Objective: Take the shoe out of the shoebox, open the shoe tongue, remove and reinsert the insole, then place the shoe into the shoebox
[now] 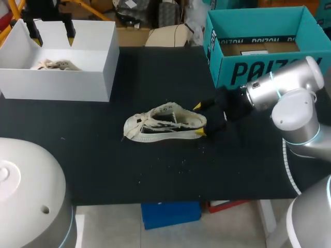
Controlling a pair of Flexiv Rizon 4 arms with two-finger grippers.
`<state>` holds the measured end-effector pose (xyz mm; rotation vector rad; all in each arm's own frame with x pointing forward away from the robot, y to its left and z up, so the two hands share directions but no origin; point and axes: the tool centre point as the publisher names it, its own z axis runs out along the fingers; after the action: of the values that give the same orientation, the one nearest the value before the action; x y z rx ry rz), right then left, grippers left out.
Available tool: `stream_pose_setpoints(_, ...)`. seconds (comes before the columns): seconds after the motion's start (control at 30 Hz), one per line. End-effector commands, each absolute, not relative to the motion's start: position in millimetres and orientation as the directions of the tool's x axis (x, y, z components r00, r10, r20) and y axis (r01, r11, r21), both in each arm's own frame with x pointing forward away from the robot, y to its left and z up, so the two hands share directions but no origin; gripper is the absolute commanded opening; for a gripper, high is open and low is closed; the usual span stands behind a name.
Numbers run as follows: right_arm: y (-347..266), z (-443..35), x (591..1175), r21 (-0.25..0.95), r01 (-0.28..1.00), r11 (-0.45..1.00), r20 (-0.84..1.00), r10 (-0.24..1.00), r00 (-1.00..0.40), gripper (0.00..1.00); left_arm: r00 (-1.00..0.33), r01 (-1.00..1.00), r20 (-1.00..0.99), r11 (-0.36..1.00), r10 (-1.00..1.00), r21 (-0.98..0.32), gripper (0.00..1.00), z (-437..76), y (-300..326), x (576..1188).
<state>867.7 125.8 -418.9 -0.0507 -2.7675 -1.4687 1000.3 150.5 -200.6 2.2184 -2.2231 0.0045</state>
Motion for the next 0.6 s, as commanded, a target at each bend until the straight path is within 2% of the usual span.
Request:
stream_pose_setpoints(0.03,130,-429,863,0.836,0.042,0.548,0.027,0.035,-0.999,1.00,-0.001,-1.000,0.002,0.001,-1.000,0.000,1.00,-200,150,1000)
stream_pose_setpoints(0.6,143,-438,868,0.849,0.047,0.527,0.034,0.033,-0.999,1.00,-0.001,-1.000,0.002,0.001,-1.000,0.000,1.00,-200,150,1000)
